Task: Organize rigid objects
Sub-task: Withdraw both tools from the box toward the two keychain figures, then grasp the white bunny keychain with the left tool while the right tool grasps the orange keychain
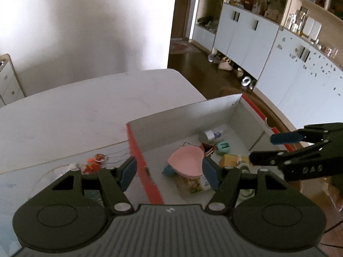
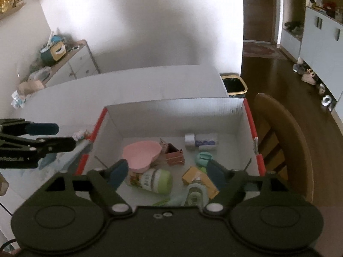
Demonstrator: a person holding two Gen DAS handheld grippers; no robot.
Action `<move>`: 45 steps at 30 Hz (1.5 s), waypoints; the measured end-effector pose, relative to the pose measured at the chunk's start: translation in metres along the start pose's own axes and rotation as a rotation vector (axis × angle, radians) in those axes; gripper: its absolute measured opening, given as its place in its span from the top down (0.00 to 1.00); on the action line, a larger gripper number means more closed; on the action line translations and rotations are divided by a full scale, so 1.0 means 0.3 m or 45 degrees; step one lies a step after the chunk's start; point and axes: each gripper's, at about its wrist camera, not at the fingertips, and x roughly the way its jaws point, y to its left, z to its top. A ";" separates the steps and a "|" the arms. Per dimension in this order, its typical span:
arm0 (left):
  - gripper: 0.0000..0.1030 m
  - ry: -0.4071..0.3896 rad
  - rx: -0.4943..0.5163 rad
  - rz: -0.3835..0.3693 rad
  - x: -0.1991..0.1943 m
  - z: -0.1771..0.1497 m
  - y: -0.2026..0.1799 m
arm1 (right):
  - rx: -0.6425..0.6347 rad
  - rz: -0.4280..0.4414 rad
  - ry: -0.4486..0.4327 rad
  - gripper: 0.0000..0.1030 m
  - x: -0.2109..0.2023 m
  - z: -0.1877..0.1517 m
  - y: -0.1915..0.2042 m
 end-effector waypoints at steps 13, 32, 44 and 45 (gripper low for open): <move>0.24 -0.068 -0.047 0.046 -0.091 -0.086 0.277 | 0.075 0.072 -0.093 0.01 -0.002 -0.040 0.212; 0.22 -0.069 -0.024 0.083 0.054 -0.228 0.596 | -0.079 0.119 -0.060 0.01 0.201 0.030 0.646; 0.22 -0.022 0.017 0.083 0.203 -0.262 0.689 | -0.081 -0.032 0.058 0.10 0.462 0.084 0.749; 0.22 -0.024 0.015 0.078 0.210 -0.262 0.697 | -0.084 -0.041 0.066 0.11 0.485 0.089 0.749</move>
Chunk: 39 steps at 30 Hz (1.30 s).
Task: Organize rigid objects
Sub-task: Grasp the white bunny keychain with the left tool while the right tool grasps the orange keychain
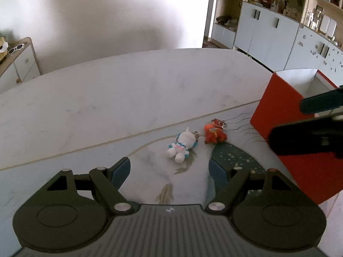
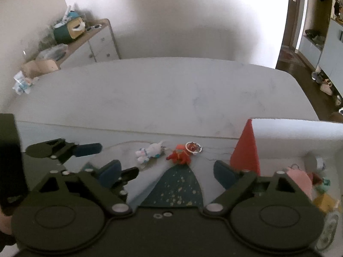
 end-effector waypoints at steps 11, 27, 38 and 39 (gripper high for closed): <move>0.22 -0.032 0.053 -0.028 0.065 0.002 0.011 | 0.011 -0.068 0.121 0.27 0.164 0.024 0.005; 0.37 -0.060 0.077 -0.023 0.129 -0.002 -0.004 | -0.009 -0.097 0.241 0.46 0.302 0.044 -0.012; 0.56 -0.046 0.112 -0.056 0.147 0.005 -0.031 | 0.003 -0.097 0.247 0.52 0.350 0.054 -0.012; 0.58 -0.047 0.116 -0.058 0.147 0.006 -0.034 | 0.000 -0.100 0.245 0.53 0.353 0.054 -0.010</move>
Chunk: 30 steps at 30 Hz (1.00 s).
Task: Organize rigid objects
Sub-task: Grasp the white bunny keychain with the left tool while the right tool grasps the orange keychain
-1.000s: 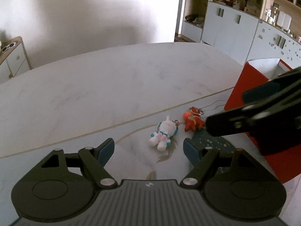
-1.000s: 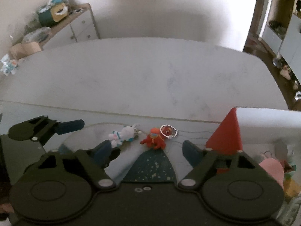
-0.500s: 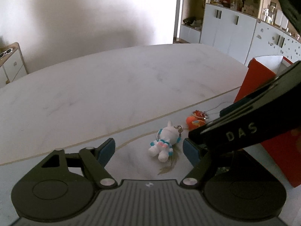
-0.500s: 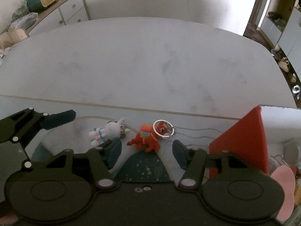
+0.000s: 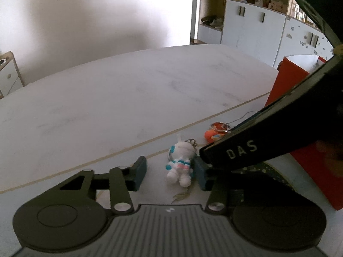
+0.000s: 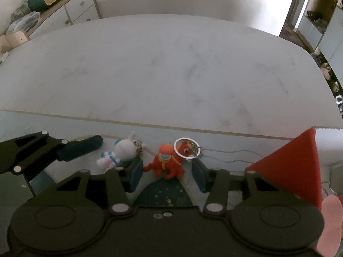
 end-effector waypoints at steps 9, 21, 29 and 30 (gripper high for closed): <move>0.74 0.020 0.022 -0.021 0.004 0.012 -0.025 | 0.003 -0.019 -0.041 0.62 -0.013 -0.017 0.003; 0.80 0.059 -0.104 -0.060 -0.072 0.030 0.020 | 0.006 0.071 -0.107 0.62 -0.175 -0.070 0.001; 0.80 0.076 -0.139 -0.065 -0.142 0.014 0.018 | -0.013 0.143 -0.141 0.62 -0.308 -0.134 -0.011; 0.80 0.078 -0.143 -0.065 -0.154 0.014 0.019 | -0.012 0.154 -0.151 0.62 -0.330 -0.139 -0.016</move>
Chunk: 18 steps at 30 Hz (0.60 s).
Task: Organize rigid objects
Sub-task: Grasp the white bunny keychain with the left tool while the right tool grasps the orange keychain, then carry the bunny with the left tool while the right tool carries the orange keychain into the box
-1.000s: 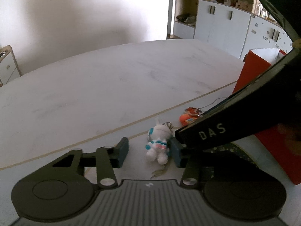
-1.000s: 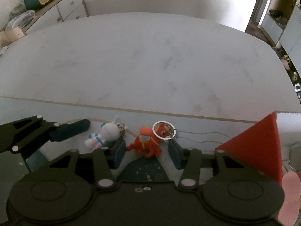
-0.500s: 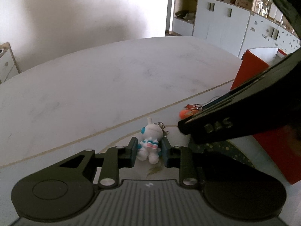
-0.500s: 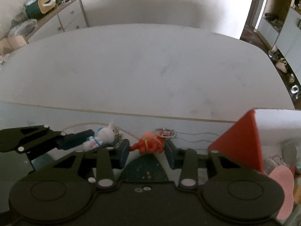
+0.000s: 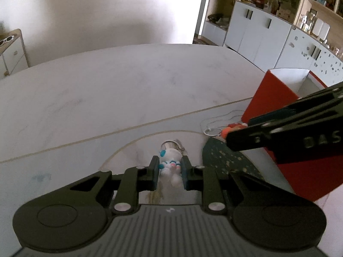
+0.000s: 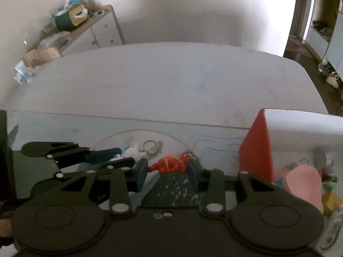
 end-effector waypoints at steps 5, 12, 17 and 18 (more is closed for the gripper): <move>0.80 -0.012 -0.012 -0.010 -0.053 0.017 -0.018 | -0.007 0.047 -0.046 0.62 -0.103 -0.022 -0.010; 0.80 -0.022 -0.057 -0.027 -0.144 0.033 -0.044 | 0.000 0.099 -0.106 0.62 -0.239 -0.056 -0.054; 0.80 -0.078 -0.073 -0.019 -0.223 0.044 -0.097 | -0.011 0.121 -0.173 0.62 -0.331 -0.077 -0.096; 0.80 -0.091 -0.067 -0.011 -0.240 0.046 -0.109 | -0.011 0.123 -0.186 0.62 -0.349 -0.081 -0.112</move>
